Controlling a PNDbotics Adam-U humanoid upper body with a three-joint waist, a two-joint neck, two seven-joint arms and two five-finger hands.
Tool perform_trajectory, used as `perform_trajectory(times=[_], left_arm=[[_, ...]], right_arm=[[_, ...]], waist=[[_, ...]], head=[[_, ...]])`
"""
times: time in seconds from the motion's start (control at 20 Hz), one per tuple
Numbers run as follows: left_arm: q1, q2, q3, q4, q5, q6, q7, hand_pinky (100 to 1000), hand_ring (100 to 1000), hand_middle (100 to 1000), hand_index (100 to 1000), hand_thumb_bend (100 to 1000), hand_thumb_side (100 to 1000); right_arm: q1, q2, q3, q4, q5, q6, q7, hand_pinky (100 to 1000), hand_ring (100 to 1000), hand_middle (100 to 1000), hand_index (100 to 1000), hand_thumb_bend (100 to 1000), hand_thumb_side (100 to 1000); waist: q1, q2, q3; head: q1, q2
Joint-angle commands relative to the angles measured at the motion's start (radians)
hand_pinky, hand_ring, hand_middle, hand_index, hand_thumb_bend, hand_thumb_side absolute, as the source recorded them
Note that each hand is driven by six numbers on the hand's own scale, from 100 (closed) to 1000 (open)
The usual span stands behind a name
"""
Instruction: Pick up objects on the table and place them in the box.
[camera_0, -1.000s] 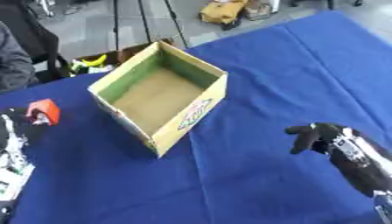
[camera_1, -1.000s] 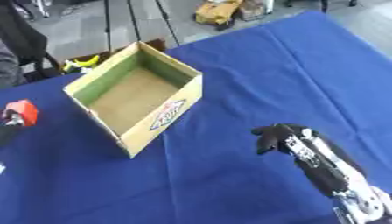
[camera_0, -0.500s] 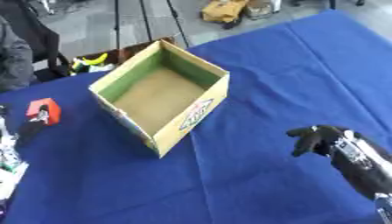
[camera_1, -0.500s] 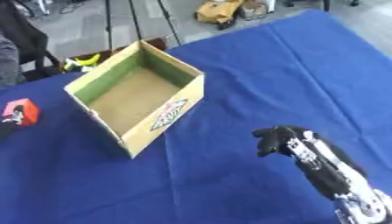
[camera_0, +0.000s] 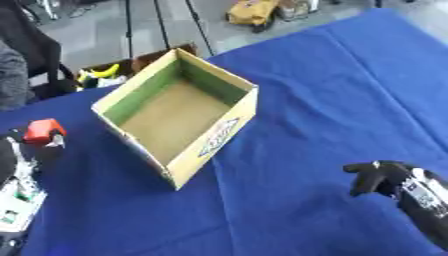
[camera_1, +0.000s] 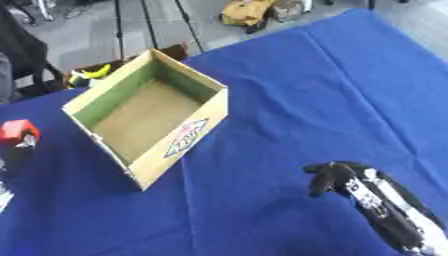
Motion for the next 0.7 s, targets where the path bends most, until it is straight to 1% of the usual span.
perform_trajectory(times=[0.05,0.25,0.4,0.55,0.7], left_arm=[[-0.012,0.027,0.003,-0.021,0.019,-0.013,0.033,487,665,504,607,100,376],[-0.004,0.040,-0.011,-0.063,0.044,-0.040,0.040,473,638,475,575,100,411],[0.004,0.061,-0.028,-0.128,0.067,-0.055,0.015,468,628,467,565,100,421],[0.010,0.082,-0.053,-0.217,0.088,-0.062,-0.034,465,623,462,561,100,429],[0.009,0.086,-0.104,-0.317,0.115,-0.067,-0.130,468,622,460,560,100,433]], right_arm=[[-0.006,-0.012,0.000,-0.026,0.007,-0.002,-0.002,637,850,539,534,100,824],[0.000,-0.010,-0.003,-0.023,-0.012,0.003,-0.007,637,849,540,535,100,816],[0.007,-0.007,-0.009,-0.020,-0.031,0.006,-0.013,637,849,541,536,100,811],[0.013,-0.006,-0.012,-0.018,-0.046,0.007,-0.017,637,849,541,537,100,806],[0.015,-0.006,-0.014,-0.017,-0.062,0.009,-0.020,638,848,542,538,100,802]], waist=[[-0.012,-0.027,0.003],[-0.024,-0.052,0.017],[-0.038,-0.074,0.035],[-0.050,-0.089,0.053],[-0.057,-0.105,0.062]], head=[[-0.004,-0.004],[-0.019,0.007],[-0.038,0.016],[-0.052,0.024],[-0.061,0.031]])
